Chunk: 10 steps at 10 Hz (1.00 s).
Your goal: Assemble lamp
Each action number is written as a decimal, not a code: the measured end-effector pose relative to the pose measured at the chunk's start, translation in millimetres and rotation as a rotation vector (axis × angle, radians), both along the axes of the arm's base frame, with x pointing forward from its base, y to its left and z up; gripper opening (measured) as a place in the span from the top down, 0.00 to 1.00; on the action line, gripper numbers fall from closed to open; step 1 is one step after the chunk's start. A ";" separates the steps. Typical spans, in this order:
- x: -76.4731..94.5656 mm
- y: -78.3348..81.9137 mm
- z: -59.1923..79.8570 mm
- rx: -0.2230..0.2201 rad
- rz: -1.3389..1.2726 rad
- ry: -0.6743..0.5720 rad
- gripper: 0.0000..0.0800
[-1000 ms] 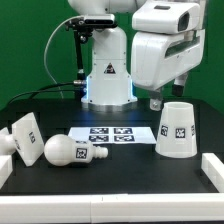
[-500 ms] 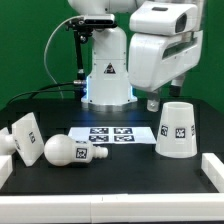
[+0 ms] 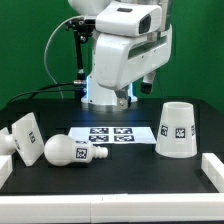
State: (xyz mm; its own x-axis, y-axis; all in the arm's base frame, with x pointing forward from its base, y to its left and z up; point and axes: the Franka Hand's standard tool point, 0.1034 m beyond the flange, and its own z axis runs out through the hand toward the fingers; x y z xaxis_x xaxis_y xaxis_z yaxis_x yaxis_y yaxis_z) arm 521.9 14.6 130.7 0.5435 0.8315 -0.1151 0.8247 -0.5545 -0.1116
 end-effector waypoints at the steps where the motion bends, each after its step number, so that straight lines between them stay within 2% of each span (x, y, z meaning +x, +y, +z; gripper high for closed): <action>1: -0.2 0.1 -0.5 0.000 0.000 0.001 0.12; 3: -1.3 -4.0 -1.4 0.001 0.003 0.004 0.12; 4: -7.7 -24.0 -2.6 0.011 0.054 0.013 0.12; 6: -22.2 -80.2 -2.4 0.034 0.168 0.022 0.12; 7: -23.6 -90.7 -2.1 0.033 0.154 0.027 0.12; 10: -23.7 -87.1 -3.4 0.034 0.160 0.029 0.12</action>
Offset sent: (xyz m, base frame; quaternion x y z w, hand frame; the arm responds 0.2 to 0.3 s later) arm -0.0325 -0.0659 -0.0025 0.0388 0.0050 -0.0260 0.9989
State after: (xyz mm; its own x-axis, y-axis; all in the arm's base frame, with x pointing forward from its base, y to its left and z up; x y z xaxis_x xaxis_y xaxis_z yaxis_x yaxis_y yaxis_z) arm 498.2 -72.5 127.3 0.4009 0.9107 -0.0994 0.8982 -0.4121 -0.1531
